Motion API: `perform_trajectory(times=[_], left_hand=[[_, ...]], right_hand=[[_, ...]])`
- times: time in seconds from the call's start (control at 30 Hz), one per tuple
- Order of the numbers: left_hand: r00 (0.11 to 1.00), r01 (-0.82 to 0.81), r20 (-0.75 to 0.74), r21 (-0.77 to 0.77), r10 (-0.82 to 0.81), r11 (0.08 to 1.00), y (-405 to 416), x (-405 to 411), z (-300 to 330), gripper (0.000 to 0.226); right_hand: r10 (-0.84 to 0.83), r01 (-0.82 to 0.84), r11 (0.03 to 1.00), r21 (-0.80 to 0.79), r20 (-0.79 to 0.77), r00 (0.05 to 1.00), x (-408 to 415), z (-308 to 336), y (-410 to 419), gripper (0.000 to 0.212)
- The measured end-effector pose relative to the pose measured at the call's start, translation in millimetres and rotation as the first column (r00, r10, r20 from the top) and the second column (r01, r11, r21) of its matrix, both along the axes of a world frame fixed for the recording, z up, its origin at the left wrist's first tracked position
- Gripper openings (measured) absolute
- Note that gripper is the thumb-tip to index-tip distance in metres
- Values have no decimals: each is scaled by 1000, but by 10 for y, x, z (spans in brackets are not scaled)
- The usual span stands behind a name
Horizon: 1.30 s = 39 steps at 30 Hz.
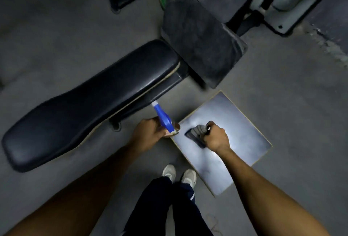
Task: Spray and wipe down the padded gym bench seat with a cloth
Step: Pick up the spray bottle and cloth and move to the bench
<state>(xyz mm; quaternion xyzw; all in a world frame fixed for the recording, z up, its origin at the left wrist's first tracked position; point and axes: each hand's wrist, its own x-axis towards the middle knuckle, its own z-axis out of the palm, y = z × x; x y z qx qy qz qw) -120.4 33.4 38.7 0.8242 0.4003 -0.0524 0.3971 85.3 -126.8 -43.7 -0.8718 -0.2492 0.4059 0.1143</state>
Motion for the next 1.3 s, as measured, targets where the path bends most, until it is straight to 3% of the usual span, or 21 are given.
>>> perform_trajectory(times=[0.07,0.27,0.4,0.7,0.97,1.1,1.2,1.3], left_hand=[[993,-114,7,-7,114,993,103,-300,76,36],[920,-383,-63,65,387,922,543,-1181,181,25],[861,-502,-48,82,506,861,927,-1767,263,27],[674,-737,16,86,739,670,1925,-3347,199,35],[534,-842,13,101,846,530,2159,-4369,71,29],[446,-892,-1,79,895,445,2102,-4726,-127,16],[409,-910,28,79,912,406,1998,-4886,-299,19],[391,-917,-1,89,921,389,1950,-4995,-473,24]], right_hand=[[9,-8,999,44,-26,1000,-145,106,246,18],[132,-120,977,175,-59,989,-731,369,1189,12],[225,-210,957,201,-56,973,-1184,451,1885,23],[286,-222,923,314,-177,942,-2843,415,3504,16],[161,-31,966,257,-501,850,-3982,-8,4346,13],[160,-43,978,204,-604,781,-4499,-370,4610,16],[135,-40,987,158,-648,750,-4856,-716,4758,42],[67,-1,996,91,-728,682,-5122,-1007,4868,49]])
